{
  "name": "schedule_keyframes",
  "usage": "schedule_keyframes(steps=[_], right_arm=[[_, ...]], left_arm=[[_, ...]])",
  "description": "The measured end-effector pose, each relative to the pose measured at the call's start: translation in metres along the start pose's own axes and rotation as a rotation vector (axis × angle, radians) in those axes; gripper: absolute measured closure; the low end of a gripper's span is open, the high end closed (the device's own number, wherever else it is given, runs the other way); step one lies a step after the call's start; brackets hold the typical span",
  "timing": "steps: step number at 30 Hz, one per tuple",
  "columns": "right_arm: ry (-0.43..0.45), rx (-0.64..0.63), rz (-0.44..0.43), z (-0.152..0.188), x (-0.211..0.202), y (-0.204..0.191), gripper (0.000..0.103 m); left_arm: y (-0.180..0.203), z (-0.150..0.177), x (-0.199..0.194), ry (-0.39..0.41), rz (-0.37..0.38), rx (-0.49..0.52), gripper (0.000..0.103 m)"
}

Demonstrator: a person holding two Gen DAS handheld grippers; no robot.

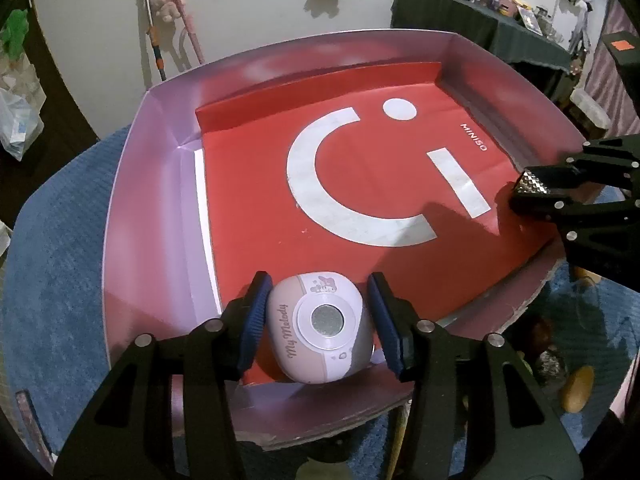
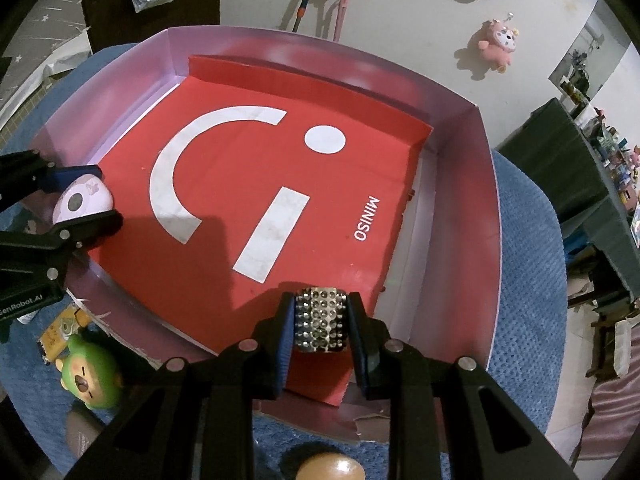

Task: Organize rigid objects
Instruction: 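Lower the roller and speaker into the red box and open both tools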

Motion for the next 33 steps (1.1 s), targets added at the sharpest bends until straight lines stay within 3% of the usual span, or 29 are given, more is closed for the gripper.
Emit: schedule_keyframes(steps=[9,18,20,33], right_arm=[[0.002,0.002,-0.013,-0.001,-0.002,0.001,0.074],[0.015,0.004,-0.031,-0.003,-0.005,0.002,0.062],[0.017,0.001,-0.027,-0.003,-0.006,0.001,0.061],[0.037,0.006,-0.033,-0.003,-0.011,-0.001,0.054]], left_arm=[[0.006,-0.002,-0.004,0.027,0.011,0.011,0.044],[0.009,-0.006,-0.016,0.069,0.017,0.012,0.038],[0.009,-0.007,-0.02,0.084,0.011,0.014,0.029],[0.003,-0.003,-0.04,0.139,0.019,-0.033,0.029]])
Point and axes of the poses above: each gripper's, at about its wrist camera, not at the fingertips, and x roughly the way its jaws point, y to its right, z to its underside, the point moved 3 cm from there along x, roughly the way its jaws point, and after that the axes turned 10 degrees about z, right-handed, at the moved point
